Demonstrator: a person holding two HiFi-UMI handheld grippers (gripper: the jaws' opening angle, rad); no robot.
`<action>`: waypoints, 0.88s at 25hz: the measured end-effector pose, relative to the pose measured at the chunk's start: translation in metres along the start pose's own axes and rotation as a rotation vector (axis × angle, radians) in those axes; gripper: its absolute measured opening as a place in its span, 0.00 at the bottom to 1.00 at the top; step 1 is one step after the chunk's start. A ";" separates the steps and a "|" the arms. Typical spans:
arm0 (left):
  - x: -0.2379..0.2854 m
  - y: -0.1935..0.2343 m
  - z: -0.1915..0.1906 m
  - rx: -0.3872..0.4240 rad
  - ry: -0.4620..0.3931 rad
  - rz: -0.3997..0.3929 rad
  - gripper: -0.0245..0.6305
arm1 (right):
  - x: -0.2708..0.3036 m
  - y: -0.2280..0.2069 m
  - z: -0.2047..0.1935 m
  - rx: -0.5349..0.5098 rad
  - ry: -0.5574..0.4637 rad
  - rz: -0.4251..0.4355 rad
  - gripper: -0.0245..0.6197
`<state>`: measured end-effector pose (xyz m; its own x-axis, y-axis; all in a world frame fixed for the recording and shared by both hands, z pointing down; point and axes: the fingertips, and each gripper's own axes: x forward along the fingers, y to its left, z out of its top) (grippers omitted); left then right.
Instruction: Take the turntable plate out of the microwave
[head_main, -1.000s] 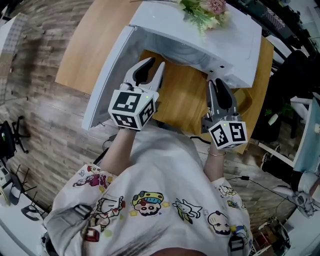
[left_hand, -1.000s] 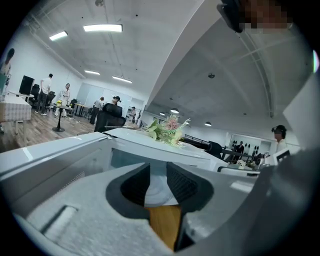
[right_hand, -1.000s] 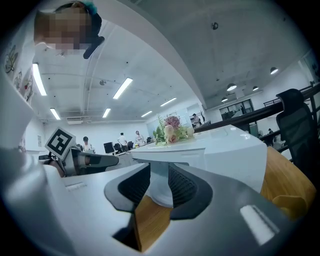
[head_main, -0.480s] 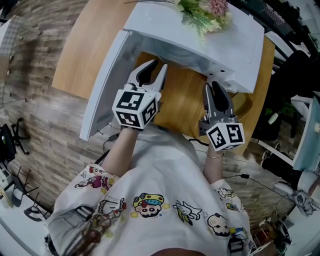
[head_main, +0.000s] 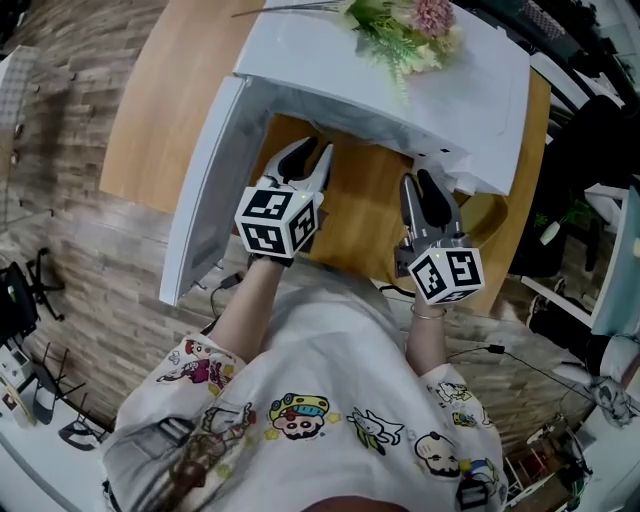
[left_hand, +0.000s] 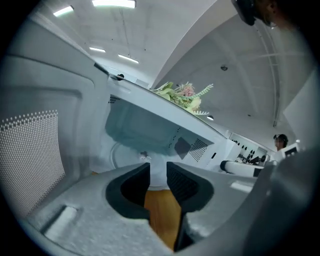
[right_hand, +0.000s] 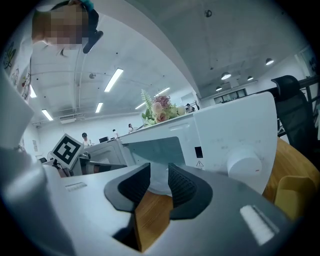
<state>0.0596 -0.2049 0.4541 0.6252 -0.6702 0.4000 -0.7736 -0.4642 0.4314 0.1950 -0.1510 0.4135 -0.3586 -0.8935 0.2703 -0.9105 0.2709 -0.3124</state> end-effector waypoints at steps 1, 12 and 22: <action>0.003 0.002 -0.003 -0.007 0.006 0.000 0.19 | 0.002 0.000 -0.002 0.002 0.003 -0.001 0.21; 0.033 0.027 -0.041 -0.179 0.059 -0.016 0.19 | 0.020 0.001 -0.024 0.011 0.012 -0.026 0.21; 0.054 0.043 -0.060 -0.363 0.069 -0.045 0.21 | 0.023 0.008 -0.038 0.024 0.011 -0.049 0.21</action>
<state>0.0662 -0.2264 0.5435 0.6729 -0.6075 0.4220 -0.6657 -0.2488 0.7035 0.1715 -0.1555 0.4516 -0.3162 -0.9014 0.2958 -0.9218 0.2182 -0.3205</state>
